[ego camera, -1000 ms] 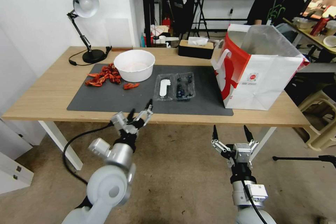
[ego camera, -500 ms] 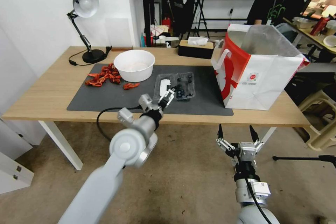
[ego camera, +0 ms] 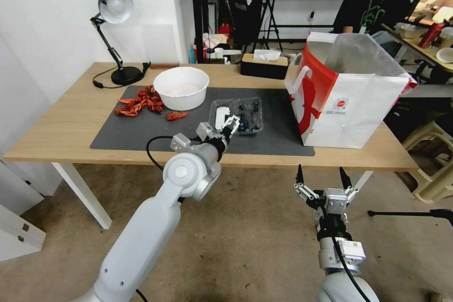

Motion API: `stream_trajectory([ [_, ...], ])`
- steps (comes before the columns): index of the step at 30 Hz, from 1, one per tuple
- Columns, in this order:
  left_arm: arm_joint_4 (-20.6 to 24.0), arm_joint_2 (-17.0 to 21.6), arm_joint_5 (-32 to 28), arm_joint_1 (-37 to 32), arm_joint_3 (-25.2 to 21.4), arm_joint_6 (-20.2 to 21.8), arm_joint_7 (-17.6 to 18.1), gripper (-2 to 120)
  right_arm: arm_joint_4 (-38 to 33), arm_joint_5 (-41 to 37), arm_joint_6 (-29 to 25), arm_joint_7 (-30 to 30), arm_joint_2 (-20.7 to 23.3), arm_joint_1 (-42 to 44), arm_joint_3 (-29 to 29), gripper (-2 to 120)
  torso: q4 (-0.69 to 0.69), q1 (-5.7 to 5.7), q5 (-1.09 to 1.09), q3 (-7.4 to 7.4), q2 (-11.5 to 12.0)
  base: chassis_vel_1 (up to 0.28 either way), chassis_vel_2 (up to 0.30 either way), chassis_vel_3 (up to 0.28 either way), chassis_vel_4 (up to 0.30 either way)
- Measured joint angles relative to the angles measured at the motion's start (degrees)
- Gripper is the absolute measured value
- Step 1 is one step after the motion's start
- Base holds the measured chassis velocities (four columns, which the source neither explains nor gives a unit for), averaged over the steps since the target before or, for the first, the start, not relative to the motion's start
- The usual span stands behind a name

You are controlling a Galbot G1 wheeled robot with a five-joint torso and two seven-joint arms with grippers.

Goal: Close the takeout container lid, then place the container into the takeout bag.

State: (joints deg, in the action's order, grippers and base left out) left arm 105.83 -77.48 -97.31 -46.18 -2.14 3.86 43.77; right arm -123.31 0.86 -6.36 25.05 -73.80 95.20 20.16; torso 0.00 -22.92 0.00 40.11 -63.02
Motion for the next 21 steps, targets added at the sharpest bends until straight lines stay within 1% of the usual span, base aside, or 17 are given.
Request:
stream_trajectory([
  [7,-3.35,-1.61,0.41,1.44,-0.11,-0.82,0.02,100,-0.1,-0.21,0.12,0.12,0.11,-0.06,0.15,100,0.0,0.0,0.0,0.0,0.0,0.0,0.0,0.0,0.0],
  [21,-6.42,-3.05,2.64,2.52,-0.29,-2.05,-1.3,100,-0.76,-0.52,0.17,0.21,0.28,0.13,0.64,100,0.0,0.0,0.0,-0.01,0.0,0.0,0.0,0.0,0.0],
])
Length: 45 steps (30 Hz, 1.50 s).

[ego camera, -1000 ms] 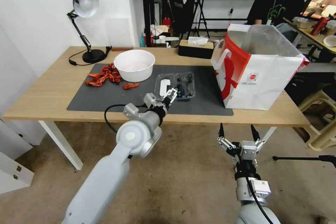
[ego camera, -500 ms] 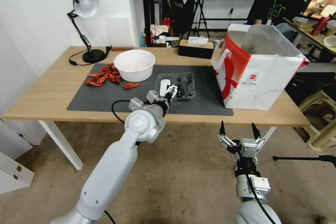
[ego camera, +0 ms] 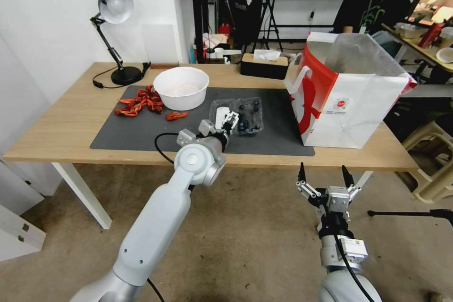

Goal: Close the takeout container lid, then place the container into the takeout bag.

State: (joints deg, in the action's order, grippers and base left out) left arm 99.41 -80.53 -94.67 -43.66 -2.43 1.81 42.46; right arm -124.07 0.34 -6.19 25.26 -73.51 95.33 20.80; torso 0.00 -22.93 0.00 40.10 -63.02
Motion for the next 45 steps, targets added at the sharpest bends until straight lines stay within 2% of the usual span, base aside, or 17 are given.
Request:
stream_trajectory([
  [6,-0.62,0.6,1.99,0.1,0.12,-0.83,-1.76,100,-0.03,-0.04,0.03,0.01,-0.04,0.01,-0.13,100,0.0,0.0,0.0,0.0,0.0,0.0,0.0,0.0,0.0],
  [8,-0.62,1.28,4.72,-0.15,0.72,-1.44,-3.82,100,-0.03,-0.04,0.03,0.01,-0.06,-0.01,-0.32,100,0.0,0.0,0.0,0.0,0.0,0.0,0.0,0.0,0.0],
  [10,-0.6,1.38,5.24,-0.23,0.86,-1.53,-4.17,100,-0.03,-0.04,0.03,0.01,-0.07,-0.03,-0.33,100,0.0,0.0,0.0,0.0,0.0,0.0,0.0,0.0,0.0],
  [12,-0.44,2.22,10.02,-0.7,2.4,-2.59,-7.54,100,-0.03,-0.04,0.03,-0.01,-0.07,-0.1,-0.35,100,0.0,0.01,0.0,0.0,0.0,0.0,0.0,0.0,0.0],
  [13,-0.44,2.22,10.02,-0.7,2.4,-2.59,-7.54,100,-0.03,-0.04,0.03,-0.01,-0.07,-0.1,-0.35,100,0.0,0.01,0.0,0.0,0.0,0.0,0.0,0.0,0.0],
  [17,-1.55,3.23,18.26,-1.63,4.43,-4.93,-14.62,100,0.01,-0.01,-0.03,-0.03,-0.08,0.02,-0.37,100,0.0,0.01,-0.01,0.0,0.0,0.0,0.0,0.0,0.0],
  [18,-1.55,3.23,18.26,-1.63,4.43,-4.93,-14.62,100,0.01,-0.01,-0.03,-0.03,-0.08,0.02,-0.37,100,0.0,0.01,-0.01,0.0,0.0,0.0,0.0,0.0,0.0],
  [22,-2.96,3.94,25.96,-2.25,6.4,-7.97,-20.72,100,0.0,0.03,-0.15,-0.07,0.04,0.22,-0.16,100,0.0,0.01,0.0,0.0,-0.01,0.0,0.0,0.0,0.0],
  [31,-4.17,4.79,35.41,-1.89,8.38,-10.7,-25.57,100,0.06,0.26,-0.41,-0.17,-0.04,0.37,-0.17,100,0.0,0.01,0.0,0.0,-0.01,0.0,0.0,0.0,0.0],
  [39,-4.18,5.35,35.41,-0.01,9.69,-11.33,-26.34,100,0.14,0.42,-0.54,-0.23,-0.13,0.43,-0.11,100,0.0,0.01,0.0,0.01,-0.01,0.0,0.0,0.0,0.0],
  [43,-2.88,5.68,32.36,1.13,10.58,-10.74,-25.98,100,0.09,0.45,-0.54,-0.25,-0.23,0.53,-0.08,100,0.0,0.01,0.0,0.0,-0.01,0.0,0.0,0.0,0.0],
  [45,-1.42,5.78,28.78,1.61,10.94,-9.6,-25.03,100,-0.02,0.46,-0.55,-0.26,-0.33,0.58,0.0,100,0.0,0.01,0.0,0.0,-0.01,0.0,0.0,0.0,0.0],
])
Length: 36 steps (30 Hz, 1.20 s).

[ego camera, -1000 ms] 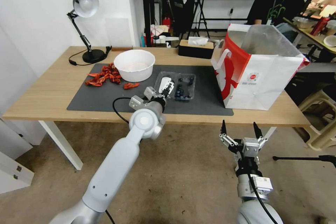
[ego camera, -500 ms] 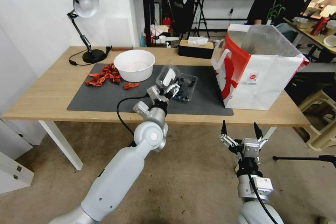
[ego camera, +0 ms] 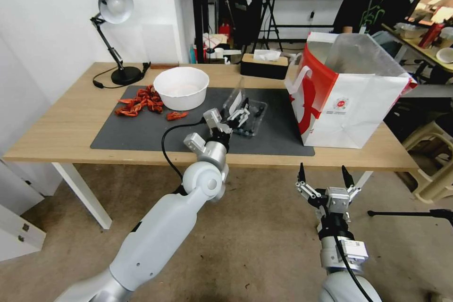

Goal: Close the takeout container lid, then place the container into the takeout bag.

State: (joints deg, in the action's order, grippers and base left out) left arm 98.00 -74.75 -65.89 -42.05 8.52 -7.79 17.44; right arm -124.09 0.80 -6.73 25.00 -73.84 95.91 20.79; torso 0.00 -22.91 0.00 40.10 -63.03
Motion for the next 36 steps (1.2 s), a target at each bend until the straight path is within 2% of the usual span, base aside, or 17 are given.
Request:
stream_trajectory([
  [5,2.49,0.07,-7.76,0.77,0.39,2.92,2.42,100,-0.17,0.05,0.0,-0.02,-0.05,0.22,0.25,100,0.0,0.0,0.0,0.0,0.0,0.0,0.0,0.0,0.0],
  [14,2.28,0.16,-15.73,3.31,1.15,6.06,5.71,100,-0.41,0.14,0.0,-0.06,-0.09,0.47,0.41,100,0.0,0.0,0.0,0.0,0.0,0.0,0.0,0.0,0.0],
  [17,0.54,-0.55,-21.96,5.88,1.12,7.85,9.53,100,-0.79,0.15,0.0,-0.08,-0.12,0.7,0.47,100,0.0,-0.01,0.0,0.0,0.01,0.0,0.0,0.0,0.0],
  [18,0.54,-0.55,-21.96,5.88,1.12,7.85,9.53,100,-0.79,0.15,0.0,-0.08,-0.12,0.7,0.47,100,0.0,-0.01,0.0,0.0,0.01,0.0,0.0,0.0,0.0],
  [21,-0.64,-1.14,-26.13,7.31,0.87,9.54,13.45,99,-1.08,-0.01,0.04,-0.09,-0.11,0.75,0.5,100,0.0,-0.01,0.0,0.0,0.01,0.0,0.0,0.0,0.0],
  [24,-1.28,-1.46,-27.18,7.66,0.78,10.38,15.14,99,-1.09,-0.29,0.16,-0.09,-0.05,0.62,0.51,100,0.0,-0.01,0.0,0.0,0.01,0.0,0.0,0.0,0.0],
  [28,-2.57,-2.06,-27.97,7.91,0.7,11.29,17.98,93,-1.4,-2.08,1.06,-0.09,0.35,-0.38,0.57,100,0.0,-0.01,0.0,0.0,0.01,0.0,0.0,0.0,0.0],
  [29,-3.0,-2.11,-27.96,7.93,0.69,11.34,18.32,87,-1.56,-2.97,1.5,-0.09,0.56,-0.94,0.6,100,0.0,-0.01,0.0,0.0,0.01,0.0,0.0,0.0,0.0],
  [30,-3.0,-2.11,-27.96,7.93,0.69,11.34,18.32,87,-1.56,-2.97,1.5,-0.09,0.56,-0.94,0.6,100,0.0,-0.01,0.0,0.0,0.01,0.0,0.0,0.0,0.0],
  [32,-3.36,-2.12,-27.91,7.94,0.66,11.35,18.62,79,-1.65,-4.26,2.25,-0.08,0.89,-1.82,0.63,100,0.0,-0.01,0.0,0.0,0.01,0.0,0.0,0.0,0.0],
  [34,-3.54,-2.11,-27.72,7.94,0.61,11.34,19.23,67,-1.7,-6.76,3.66,0.03,1.61,-3.77,0.63,100,0.0,-0.01,0.0,0.0,0.01,0.0,0.0,0.0,0.0],
  [36,-3.54,-2.09,-27.68,7.94,0.61,11.34,19.32,66,-1.71,-7.54,4.09,0.07,1.82,-4.27,0.63,100,0.0,-0.01,0.0,0.0,0.01,0.0,0.0,0.0,0.0],
])
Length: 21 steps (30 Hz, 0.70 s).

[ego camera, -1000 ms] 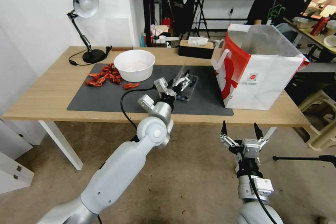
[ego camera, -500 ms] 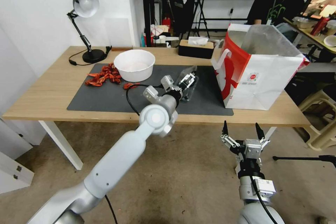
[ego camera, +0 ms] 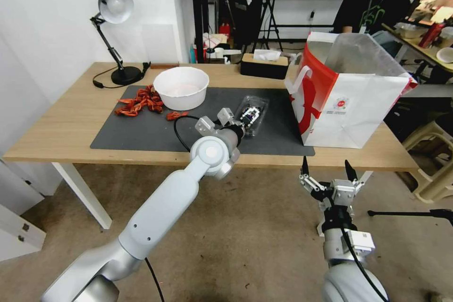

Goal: Close the takeout container lid, then place the container into the takeout bag.

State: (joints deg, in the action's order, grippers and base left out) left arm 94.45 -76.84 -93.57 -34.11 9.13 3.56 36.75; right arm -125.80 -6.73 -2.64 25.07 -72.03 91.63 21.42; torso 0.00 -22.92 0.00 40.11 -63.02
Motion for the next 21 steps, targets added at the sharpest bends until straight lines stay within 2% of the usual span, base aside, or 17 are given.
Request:
stream_trajectory([
  [1,0.0,0.09,0.16,0.0,0.01,-0.01,0.23,58,-0.02,-2.22,1.25,0.17,0.62,-1.4,-0.02,100,-0.01,0.0,0.01,0.0,0.0,0.0,0.0,0.0,0.0],
  [2,0.0,0.09,0.16,0.0,0.01,-0.01,0.23,58,-0.02,-2.22,1.25,0.17,0.62,-1.4,-0.02,100,-0.01,0.0,0.01,0.0,0.0,0.0,0.0,0.0,0.0],
  [4,0.02,0.18,0.43,-0.01,0.1,-0.02,0.5,51,-0.3,-6.18,3.41,0.57,1.67,-3.48,-0.11,100,0.0,0.0,0.0,0.0,0.0,0.0,0.0,0.0,0.0],
  [5,0.05,0.22,0.63,0.0,0.17,-0.02,0.77,43,-0.45,-9.43,5.26,0.98,2.48,-4.95,-0.24,100,0.0,0.0,0.0,0.0,0.0,0.0,0.0,0.0,0.0],
  [6,0.05,0.22,0.63,0.0,0.17,-0.02,0.77,43,-0.45,-9.43,5.26,0.98,2.48,-4.95,-0.24,100,0.0,0.0,0.0,0.0,0.0,0.0,0.0,0.0,0.0],
  [8,0.09,0.29,0.96,0.0,0.27,-0.01,1.33,33,-0.5,-16.83,9.15,2.09,4.26,-8.55,-0.49,100,0.0,0.0,0.0,0.0,0.0,0.0,0.0,0.0,0.0],
  [9,0.09,0.29,0.96,0.0,0.27,-0.01,1.33,33,-0.5,-16.83,9.15,2.09,4.26,-8.55,-0.49,100,0.0,0.0,0.0,0.0,0.0,0.0,0.0,0.0,0.0],
  [12,0.1,0.45,1.43,-0.18,0.38,0.03,1.91,19,-0.02,-27.87,13.72,3.89,6.47,-13.65,-1.16,100,0.0,0.0,-0.01,0.0,0.0,0.0,0.0,0.0,0.0],
  [13,0.11,0.51,1.47,-0.22,0.43,0.07,2.01,13,0.31,-29.96,14.36,4.21,6.93,-14.74,-1.36,100,0.0,0.0,-0.01,0.0,0.0,0.0,0.0,0.0,0.0],
  [15,0.12,0.55,1.51,-0.24,0.5,0.08,2.09,12,0.57,-31.53,14.76,4.37,7.27,-15.46,-1.5,100,0.01,0.0,0.0,0.0,0.0,0.0,0.0,0.0,0.0],
  [17,0.1,0.61,1.6,-0.2,0.82,0.33,2.34,0,1.4,-37.64,16.42,5.02,8.41,-18.3,-1.96,100,-0.01,0.0,0.0,0.0,0.0,0.0,0.0,0.0,0.0],
  [21,-0.03,0.67,1.69,-0.15,1.07,0.49,2.54,0,2.59,-43.24,17.5,5.58,9.1,-20.99,-2.63,100,0.0,0.0,0.0,0.0,0.0,0.0,0.0,0.0,0.0],
])
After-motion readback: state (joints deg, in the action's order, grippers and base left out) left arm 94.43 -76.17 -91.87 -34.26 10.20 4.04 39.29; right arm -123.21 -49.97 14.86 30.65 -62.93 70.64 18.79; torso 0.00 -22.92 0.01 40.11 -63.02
